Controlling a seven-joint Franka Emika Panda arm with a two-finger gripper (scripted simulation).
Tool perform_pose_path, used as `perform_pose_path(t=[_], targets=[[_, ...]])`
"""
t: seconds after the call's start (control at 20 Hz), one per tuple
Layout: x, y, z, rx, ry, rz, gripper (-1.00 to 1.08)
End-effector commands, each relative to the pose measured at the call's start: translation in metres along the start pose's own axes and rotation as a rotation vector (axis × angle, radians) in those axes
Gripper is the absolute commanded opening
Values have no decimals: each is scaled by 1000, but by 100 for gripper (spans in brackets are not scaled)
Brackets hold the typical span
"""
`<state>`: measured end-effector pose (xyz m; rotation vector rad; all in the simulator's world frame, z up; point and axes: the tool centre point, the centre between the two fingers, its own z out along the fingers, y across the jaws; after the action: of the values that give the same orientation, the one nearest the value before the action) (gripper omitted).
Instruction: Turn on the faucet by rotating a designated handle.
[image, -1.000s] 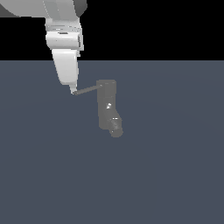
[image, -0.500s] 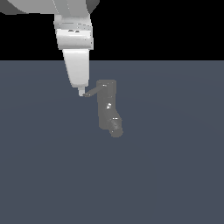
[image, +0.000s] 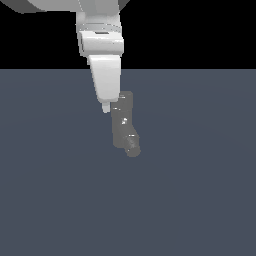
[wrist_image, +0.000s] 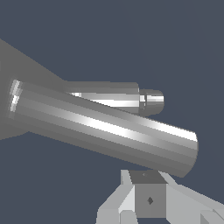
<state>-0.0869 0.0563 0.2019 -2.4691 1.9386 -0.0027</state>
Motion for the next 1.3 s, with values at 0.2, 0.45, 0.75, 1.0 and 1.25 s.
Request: perform_pose_path(t=[0.2,0.45,0.75,1.0,1.25], targets=[[13,8,0,-1,1,2,-100],[39,8,0,-1,1,3,-100],[67,8,0,-2,1,5,-100],[88,8,0,-2,1,7,-100],[108,9,0,-2,0,8,-100]])
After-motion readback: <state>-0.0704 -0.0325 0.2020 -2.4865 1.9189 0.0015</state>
